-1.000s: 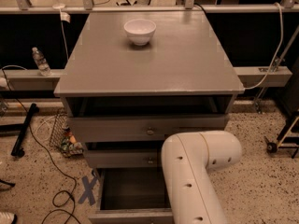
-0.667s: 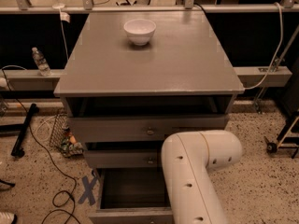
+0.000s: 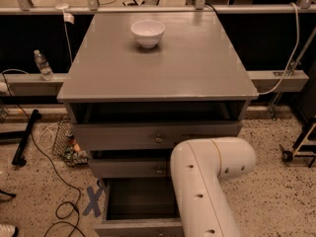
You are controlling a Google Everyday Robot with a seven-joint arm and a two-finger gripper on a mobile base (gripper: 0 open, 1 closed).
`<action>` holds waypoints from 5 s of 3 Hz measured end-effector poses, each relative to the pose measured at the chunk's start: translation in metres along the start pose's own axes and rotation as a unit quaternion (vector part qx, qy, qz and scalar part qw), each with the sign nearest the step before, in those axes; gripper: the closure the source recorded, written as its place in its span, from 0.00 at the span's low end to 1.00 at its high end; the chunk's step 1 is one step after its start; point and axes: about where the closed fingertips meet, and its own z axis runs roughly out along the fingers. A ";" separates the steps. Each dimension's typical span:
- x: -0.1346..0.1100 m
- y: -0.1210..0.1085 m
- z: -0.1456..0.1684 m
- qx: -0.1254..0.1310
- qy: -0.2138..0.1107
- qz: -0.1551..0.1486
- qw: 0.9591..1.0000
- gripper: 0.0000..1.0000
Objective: Pick rxbar blueberry from bottom drawer and place on counter
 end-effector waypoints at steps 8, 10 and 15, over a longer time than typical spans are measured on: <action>-0.016 -0.044 -0.132 -0.105 0.081 -0.191 0.973 1.00; 0.022 -0.047 -0.167 -0.121 0.085 -0.249 0.957 1.00; 0.078 -0.019 -0.301 -0.198 0.062 -0.414 0.886 1.00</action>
Offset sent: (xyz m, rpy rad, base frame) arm 0.0047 -0.0641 0.0586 -0.0348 -0.1204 0.0332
